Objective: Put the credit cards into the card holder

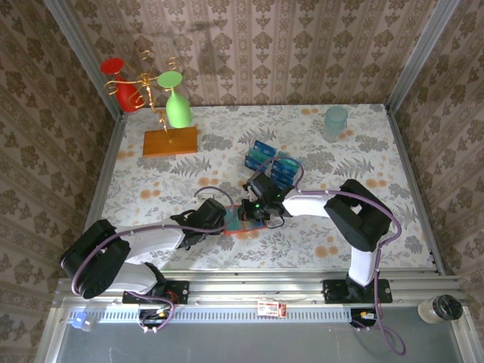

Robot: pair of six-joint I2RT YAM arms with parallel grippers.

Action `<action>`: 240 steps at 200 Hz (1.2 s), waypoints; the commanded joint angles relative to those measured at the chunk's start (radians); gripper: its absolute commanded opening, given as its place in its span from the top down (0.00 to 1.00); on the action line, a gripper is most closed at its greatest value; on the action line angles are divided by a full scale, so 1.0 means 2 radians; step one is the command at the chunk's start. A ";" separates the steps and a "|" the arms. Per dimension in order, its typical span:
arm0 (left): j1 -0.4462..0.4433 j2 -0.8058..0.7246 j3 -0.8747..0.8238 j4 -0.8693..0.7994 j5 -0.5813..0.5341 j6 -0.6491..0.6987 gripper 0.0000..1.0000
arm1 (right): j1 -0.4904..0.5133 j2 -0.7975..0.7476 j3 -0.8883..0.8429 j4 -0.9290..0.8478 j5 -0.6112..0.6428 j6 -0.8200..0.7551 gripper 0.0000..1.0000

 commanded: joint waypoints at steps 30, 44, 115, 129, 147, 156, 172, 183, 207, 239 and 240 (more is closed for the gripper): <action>0.018 -0.027 -0.011 -0.016 0.003 0.004 0.33 | -0.004 -0.039 0.011 -0.034 -0.004 -0.002 0.93; 0.029 -0.052 -0.014 -0.034 0.003 0.005 0.31 | -0.012 -0.060 0.012 -0.047 0.002 -0.008 0.92; 0.033 -0.116 0.044 -0.096 0.032 0.009 0.23 | -0.066 -0.087 0.020 -0.114 0.027 -0.072 0.91; 0.017 -0.106 0.063 -0.092 0.033 0.004 0.23 | -0.073 -0.076 0.024 -0.119 0.025 -0.080 0.91; -0.009 -0.083 0.091 -0.080 0.032 -0.004 0.22 | -0.078 -0.060 0.033 -0.122 0.019 -0.088 0.91; -0.023 -0.068 0.104 -0.074 0.029 -0.008 0.22 | -0.078 -0.051 0.040 -0.126 0.018 -0.091 0.91; -0.044 -0.038 0.122 -0.061 0.027 -0.014 0.22 | -0.078 -0.037 0.047 -0.129 0.017 -0.095 0.92; -0.057 -0.019 0.130 -0.050 0.026 -0.020 0.22 | -0.078 -0.030 0.051 -0.131 0.016 -0.098 0.92; -0.073 0.014 0.130 -0.027 0.028 -0.033 0.22 | -0.080 -0.019 0.053 -0.133 0.019 -0.101 0.92; -0.080 0.028 0.101 0.008 0.026 -0.049 0.22 | -0.083 -0.010 0.051 -0.133 0.018 -0.106 0.92; -0.080 0.029 0.100 0.009 0.026 -0.049 0.22 | -0.083 -0.009 0.051 -0.133 0.018 -0.106 0.92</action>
